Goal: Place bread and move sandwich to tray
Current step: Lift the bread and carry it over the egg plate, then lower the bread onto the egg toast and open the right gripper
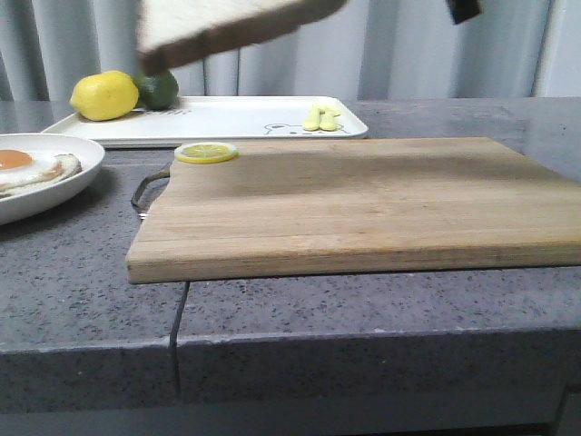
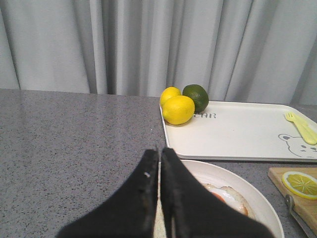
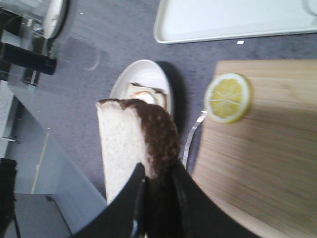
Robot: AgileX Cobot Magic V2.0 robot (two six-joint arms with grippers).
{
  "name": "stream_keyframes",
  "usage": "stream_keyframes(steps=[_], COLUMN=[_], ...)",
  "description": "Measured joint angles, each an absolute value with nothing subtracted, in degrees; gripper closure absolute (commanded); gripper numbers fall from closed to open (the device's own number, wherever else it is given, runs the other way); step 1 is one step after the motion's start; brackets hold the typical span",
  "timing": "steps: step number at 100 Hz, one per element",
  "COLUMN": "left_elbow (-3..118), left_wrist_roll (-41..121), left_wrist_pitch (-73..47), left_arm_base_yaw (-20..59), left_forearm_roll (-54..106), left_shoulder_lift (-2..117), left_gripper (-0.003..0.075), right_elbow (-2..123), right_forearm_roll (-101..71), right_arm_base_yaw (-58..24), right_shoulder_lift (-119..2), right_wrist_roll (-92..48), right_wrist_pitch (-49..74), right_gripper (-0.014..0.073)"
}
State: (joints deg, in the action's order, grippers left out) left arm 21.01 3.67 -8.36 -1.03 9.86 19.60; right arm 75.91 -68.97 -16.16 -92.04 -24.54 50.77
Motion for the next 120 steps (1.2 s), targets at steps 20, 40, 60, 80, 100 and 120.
stream_keyframes(steps=[20,40,60,80,100,120], left_elbow=[21.01,21.01,21.01,21.01,21.01,21.01], left_wrist_roll=[3.67,3.67,3.67,3.67,3.67,3.67], left_wrist_pitch=[-8.36,-8.36,-8.36,-8.36,-8.36,-8.36], left_arm_base_yaw=[-1.03,-1.03,-1.03,-1.03,-1.03,-1.03], left_forearm_roll=[9.86,9.86,9.86,9.86,9.86,9.86], left_shoulder_lift=[19.6,19.6,19.6,19.6,19.6,19.6], left_gripper=[0.074,0.074,0.074,0.074,0.074,0.074], right_elbow=[76.6,81.32,86.0,88.37,90.35,92.49], right_forearm_roll=[-73.05,-74.35,-76.61,-77.65,-78.8,-79.72], right_arm_base_yaw=[-25.06,-30.87,-34.59,-37.16,-39.27,-39.72], right_shoulder_lift=[-95.8,-101.5,-106.39,-110.39,-114.26,-117.11], right_wrist_roll=[-24.91,-25.0,-25.0,-25.0,-25.04,-25.04], right_wrist_pitch=[41.7,39.68,37.57,33.08,29.79,29.38], right_gripper=[0.0655,0.0655,0.0655,0.0652,0.0622,0.0392])
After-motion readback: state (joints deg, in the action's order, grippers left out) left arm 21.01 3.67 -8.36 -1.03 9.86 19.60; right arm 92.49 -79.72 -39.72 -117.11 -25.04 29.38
